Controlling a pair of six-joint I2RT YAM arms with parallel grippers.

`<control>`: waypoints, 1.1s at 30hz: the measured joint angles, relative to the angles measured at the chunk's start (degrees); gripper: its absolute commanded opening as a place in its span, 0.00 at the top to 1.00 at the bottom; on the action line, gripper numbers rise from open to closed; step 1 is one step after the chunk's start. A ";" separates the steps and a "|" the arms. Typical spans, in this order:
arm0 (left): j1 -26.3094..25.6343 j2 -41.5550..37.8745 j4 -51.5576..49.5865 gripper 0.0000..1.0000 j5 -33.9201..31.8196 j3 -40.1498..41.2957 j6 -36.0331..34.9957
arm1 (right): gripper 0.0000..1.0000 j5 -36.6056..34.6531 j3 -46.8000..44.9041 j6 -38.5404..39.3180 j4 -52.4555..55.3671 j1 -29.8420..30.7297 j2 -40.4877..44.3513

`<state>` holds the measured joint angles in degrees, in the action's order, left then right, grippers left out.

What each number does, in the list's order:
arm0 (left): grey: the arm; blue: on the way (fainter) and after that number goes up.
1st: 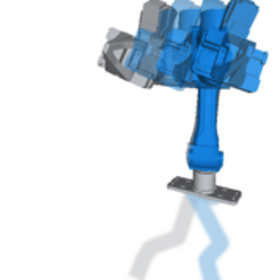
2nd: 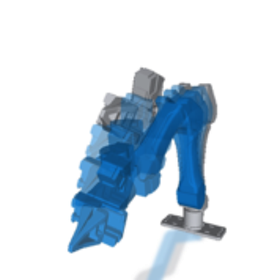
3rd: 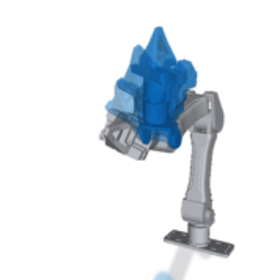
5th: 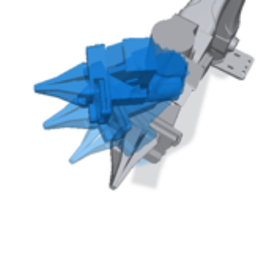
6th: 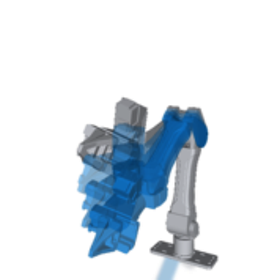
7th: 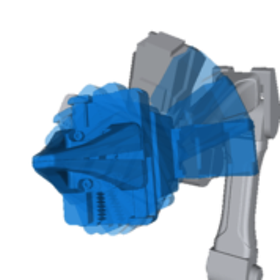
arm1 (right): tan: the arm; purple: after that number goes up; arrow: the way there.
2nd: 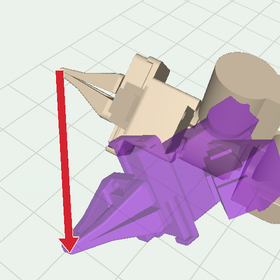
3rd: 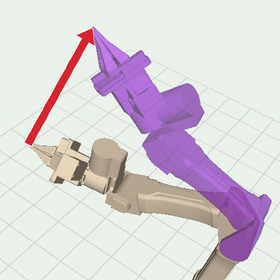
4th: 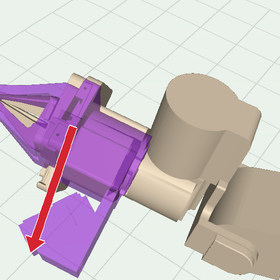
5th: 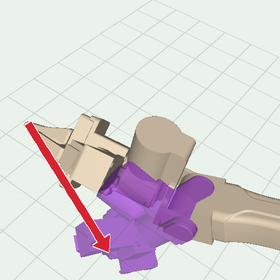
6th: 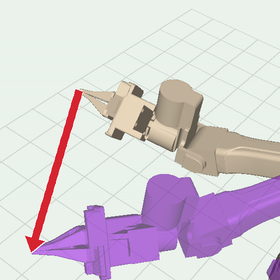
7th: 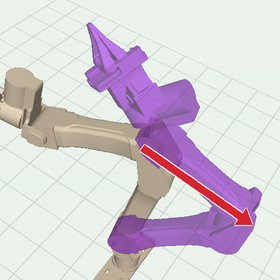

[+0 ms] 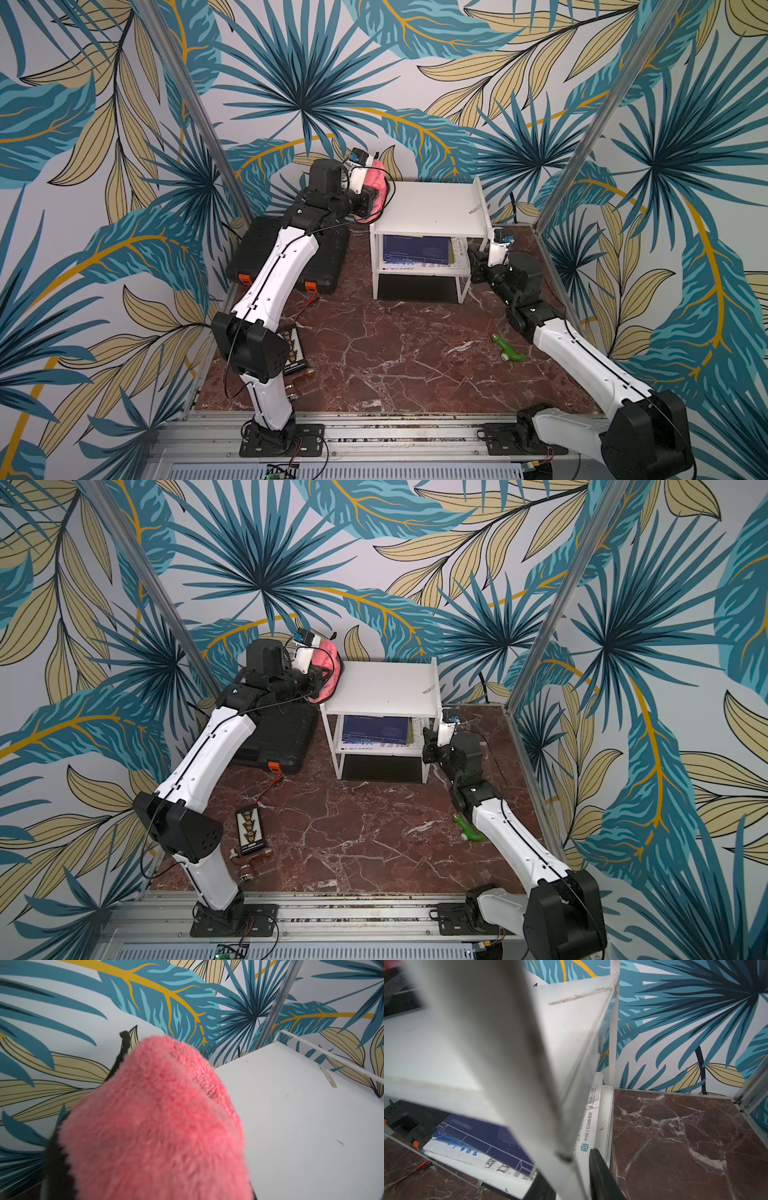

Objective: Wipe the bookshelf clean with a cloth
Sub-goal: Wipe the dust from the shelf.

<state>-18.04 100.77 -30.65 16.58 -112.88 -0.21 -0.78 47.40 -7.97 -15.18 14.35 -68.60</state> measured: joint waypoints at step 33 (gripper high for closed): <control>-11.76 -7.96 -2.40 1.00 -9.18 7.39 4.74 | 0.67 -0.48 -0.79 -1.44 0.26 0.00 3.54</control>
<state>-29.80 92.82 -33.06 7.40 -105.49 4.54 -1.26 46.61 -9.41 -14.92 14.35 -65.06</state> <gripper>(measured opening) 0.082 0.332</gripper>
